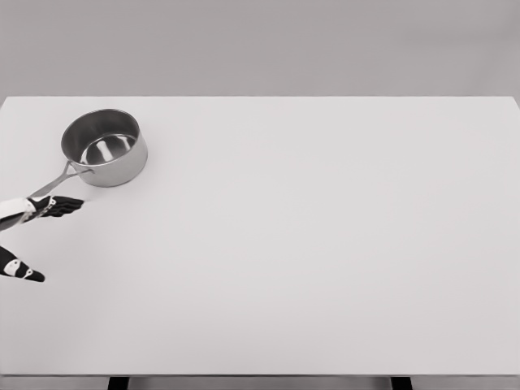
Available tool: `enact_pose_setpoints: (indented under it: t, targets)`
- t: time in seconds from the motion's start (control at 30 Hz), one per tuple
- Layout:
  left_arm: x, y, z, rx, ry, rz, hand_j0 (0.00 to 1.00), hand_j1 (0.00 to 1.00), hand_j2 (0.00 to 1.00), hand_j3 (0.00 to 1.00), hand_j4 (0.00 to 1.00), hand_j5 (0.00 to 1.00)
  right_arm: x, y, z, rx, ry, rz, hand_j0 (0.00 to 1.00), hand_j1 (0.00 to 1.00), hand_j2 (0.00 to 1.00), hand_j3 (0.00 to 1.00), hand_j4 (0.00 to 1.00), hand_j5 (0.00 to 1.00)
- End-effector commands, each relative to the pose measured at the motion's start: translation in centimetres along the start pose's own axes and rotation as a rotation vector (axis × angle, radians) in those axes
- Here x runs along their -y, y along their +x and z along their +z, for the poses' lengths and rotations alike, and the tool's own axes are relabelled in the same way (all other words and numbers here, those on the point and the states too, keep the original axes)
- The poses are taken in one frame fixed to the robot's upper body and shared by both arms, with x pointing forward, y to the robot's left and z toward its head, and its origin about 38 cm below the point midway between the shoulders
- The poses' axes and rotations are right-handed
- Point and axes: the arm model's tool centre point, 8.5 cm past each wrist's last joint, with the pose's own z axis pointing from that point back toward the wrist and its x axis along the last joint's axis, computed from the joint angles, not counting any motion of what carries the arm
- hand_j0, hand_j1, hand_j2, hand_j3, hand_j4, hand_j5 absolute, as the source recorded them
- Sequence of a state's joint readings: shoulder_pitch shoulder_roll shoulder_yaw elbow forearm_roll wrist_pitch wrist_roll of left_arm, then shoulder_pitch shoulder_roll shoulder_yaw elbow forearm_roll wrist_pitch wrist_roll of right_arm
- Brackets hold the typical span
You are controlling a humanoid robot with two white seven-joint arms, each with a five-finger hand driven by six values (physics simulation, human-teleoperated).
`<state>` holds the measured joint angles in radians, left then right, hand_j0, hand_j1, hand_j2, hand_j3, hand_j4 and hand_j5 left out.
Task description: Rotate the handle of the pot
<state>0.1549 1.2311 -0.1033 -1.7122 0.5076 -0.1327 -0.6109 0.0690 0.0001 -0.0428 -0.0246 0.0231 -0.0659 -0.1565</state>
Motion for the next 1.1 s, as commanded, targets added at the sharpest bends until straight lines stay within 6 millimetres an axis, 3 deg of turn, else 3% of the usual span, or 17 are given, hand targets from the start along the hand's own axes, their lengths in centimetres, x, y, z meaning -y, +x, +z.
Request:
enact_pose_setpoints:
  t: [0.0,0.53,1.07]
  targets:
    - [-0.2,-0.6,0.2,-0.026,0.006,0.017,1.0,1.0,1.0,1.0,1.0,1.0,0.0,0.0,0.0,0.0,0.0,0.0,1.0,1.0,1.0,1.0,1.0,1.0]
    - [-1.1,-2.7,1.0,-0.091,0.047,0.016,1.0,1.0,1.0,1.0,1.0,1.0,0.0,0.0,0.0,0.0,0.0,0.0,1.0,1.0,1.0,1.0,1.0,1.0]
    - [-3.1,-3.1,1.8,-0.109,0.106,0.008,1.0,1.0,1.0,1.0,1.0,1.0,0.0,0.0,0.0,0.0,0.0,0.0,1.0,1.0,1.0,1.0,1.0,1.0]
